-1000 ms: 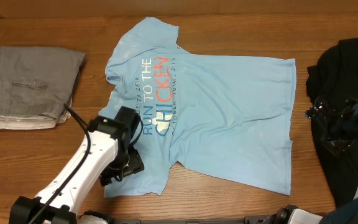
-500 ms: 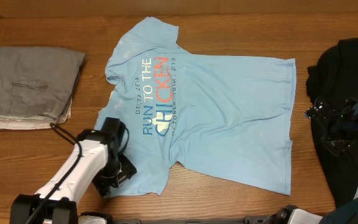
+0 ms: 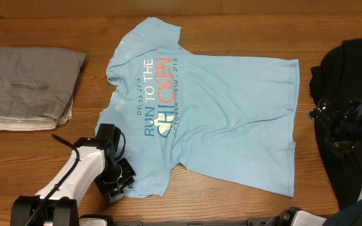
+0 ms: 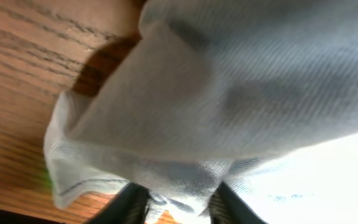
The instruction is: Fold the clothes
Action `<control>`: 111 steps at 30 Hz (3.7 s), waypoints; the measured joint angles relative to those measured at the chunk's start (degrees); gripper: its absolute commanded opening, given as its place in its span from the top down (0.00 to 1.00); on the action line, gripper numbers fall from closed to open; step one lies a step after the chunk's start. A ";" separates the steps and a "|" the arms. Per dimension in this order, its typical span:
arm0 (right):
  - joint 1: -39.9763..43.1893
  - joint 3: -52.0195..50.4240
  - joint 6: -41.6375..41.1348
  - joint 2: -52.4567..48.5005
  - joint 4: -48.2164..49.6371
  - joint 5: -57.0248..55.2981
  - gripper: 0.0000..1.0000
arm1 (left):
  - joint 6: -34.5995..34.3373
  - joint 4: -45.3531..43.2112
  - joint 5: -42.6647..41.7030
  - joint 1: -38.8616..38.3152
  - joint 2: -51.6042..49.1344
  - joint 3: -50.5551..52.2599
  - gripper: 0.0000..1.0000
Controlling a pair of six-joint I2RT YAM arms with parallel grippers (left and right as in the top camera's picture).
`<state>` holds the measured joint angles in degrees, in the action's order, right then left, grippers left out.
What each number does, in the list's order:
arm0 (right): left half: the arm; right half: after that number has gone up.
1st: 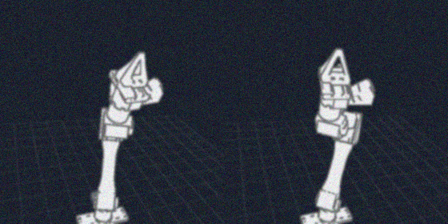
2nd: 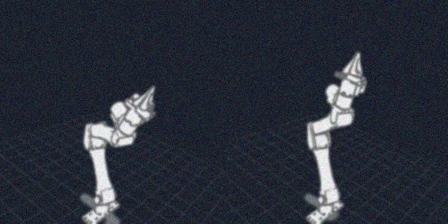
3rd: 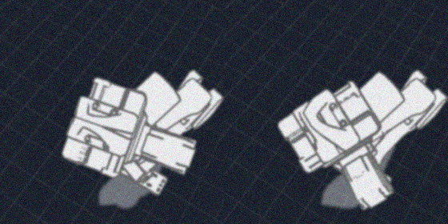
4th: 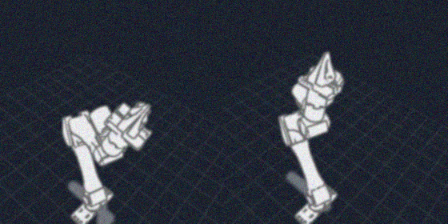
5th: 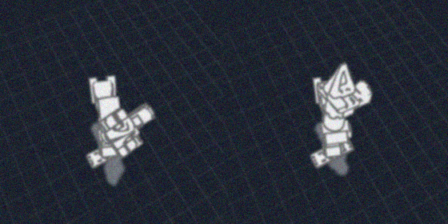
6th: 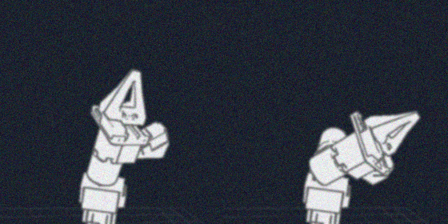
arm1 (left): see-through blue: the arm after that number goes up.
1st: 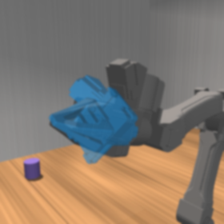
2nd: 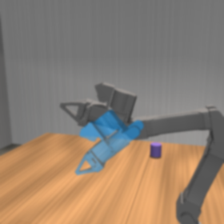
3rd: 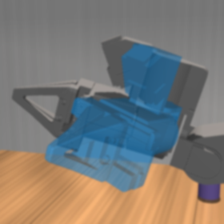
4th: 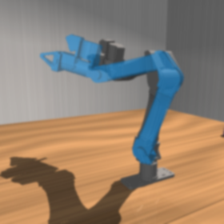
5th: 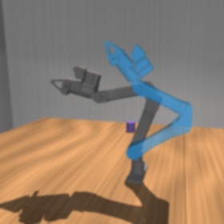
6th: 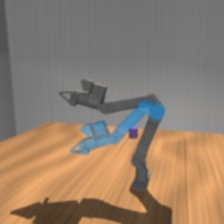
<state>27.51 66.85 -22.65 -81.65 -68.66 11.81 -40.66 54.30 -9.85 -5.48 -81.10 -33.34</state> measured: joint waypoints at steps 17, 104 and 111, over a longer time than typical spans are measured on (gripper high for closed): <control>0.00 0.00 0.00 0.00 0.00 -0.02 0.00 | 4.72 -0.66 -1.25 0.00 0.00 0.00 0.91; -0.26 -33.64 -24.83 1.22 10.47 -2.47 0.88 | 6.75 -1.64 -3.04 0.00 0.00 0.17 0.92; -0.24 -33.27 -22.71 0.94 7.82 -2.91 0.96 | 8.33 0.11 -3.19 0.00 0.00 -0.04 0.96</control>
<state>27.27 33.58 -45.36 -80.71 -60.84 8.91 -32.34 54.41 -13.04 -5.48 -81.10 -33.39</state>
